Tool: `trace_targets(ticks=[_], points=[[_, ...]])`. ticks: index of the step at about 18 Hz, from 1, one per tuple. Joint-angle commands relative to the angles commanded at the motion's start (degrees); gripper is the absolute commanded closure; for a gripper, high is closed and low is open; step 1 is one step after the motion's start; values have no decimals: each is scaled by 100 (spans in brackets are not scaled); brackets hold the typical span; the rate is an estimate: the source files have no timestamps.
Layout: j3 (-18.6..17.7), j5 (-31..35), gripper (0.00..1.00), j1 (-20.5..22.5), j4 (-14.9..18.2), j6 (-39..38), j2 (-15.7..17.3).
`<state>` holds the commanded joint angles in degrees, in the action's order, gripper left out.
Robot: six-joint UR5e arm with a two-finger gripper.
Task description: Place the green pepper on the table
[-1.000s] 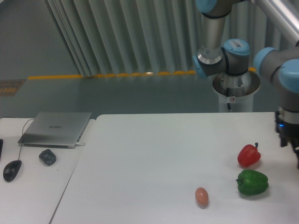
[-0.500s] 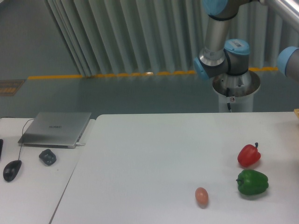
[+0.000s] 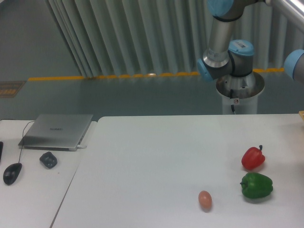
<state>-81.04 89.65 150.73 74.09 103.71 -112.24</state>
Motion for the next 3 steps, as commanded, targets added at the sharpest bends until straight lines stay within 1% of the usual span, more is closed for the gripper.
trace_targets(ticks=[3], points=[[0, 0, 0, 0, 0, 9, 0]])
